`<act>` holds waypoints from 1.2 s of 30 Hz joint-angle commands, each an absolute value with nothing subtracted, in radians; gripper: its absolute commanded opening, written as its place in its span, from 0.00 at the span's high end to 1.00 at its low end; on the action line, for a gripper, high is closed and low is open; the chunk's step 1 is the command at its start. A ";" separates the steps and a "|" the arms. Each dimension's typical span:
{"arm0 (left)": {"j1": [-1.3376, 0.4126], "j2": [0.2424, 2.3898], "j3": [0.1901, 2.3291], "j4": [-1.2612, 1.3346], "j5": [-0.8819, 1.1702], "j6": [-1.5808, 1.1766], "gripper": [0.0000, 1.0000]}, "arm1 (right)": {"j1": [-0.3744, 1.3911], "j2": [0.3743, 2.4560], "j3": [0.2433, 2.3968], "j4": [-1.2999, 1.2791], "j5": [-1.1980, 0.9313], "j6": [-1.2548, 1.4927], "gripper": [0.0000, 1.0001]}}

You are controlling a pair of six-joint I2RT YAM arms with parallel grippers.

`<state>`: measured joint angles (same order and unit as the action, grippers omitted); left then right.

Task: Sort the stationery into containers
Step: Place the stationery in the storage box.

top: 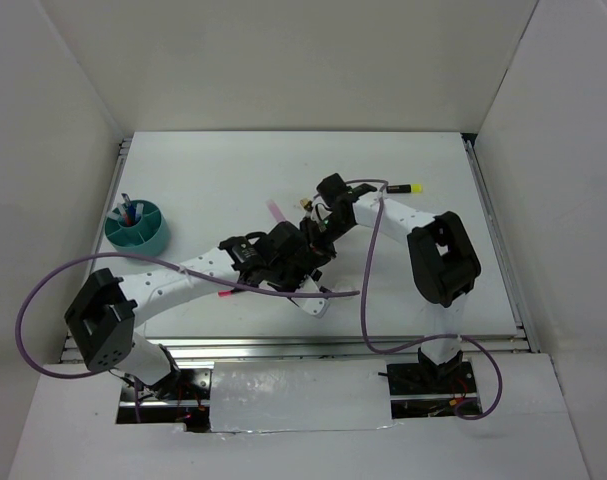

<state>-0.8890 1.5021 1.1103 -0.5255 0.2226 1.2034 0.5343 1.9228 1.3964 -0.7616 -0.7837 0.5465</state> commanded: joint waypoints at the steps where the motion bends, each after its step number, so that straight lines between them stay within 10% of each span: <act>1: -0.899 1.519 1.095 -0.494 0.207 1.221 0.49 | 0.528 1.852 1.381 -0.752 -0.834 0.560 1.00; 13: -0.911 1.497 1.104 -0.471 0.195 1.134 0.77 | 0.520 1.827 1.348 -0.715 -0.917 0.552 0.93; 18: -0.940 1.439 1.115 -0.508 0.167 1.048 1.00 | 0.497 1.815 1.354 -0.704 -0.968 0.489 0.41; 25: -0.937 1.197 1.104 -0.563 0.273 0.774 1.00 | 0.352 1.783 1.417 -0.744 -0.864 0.355 0.11; 31: -0.631 0.991 1.124 -0.399 0.405 0.368 1.00 | 0.143 1.750 1.436 -0.744 -0.893 0.330 0.11; 36: -0.035 0.923 1.133 -0.154 0.505 0.085 1.00 | 0.061 1.756 1.425 -0.744 -0.956 0.319 0.13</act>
<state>-0.2695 0.9482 1.0946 -0.3511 0.3992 0.3531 0.0643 1.8030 1.4010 -0.7391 -0.9028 0.3492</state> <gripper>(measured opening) 0.360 0.876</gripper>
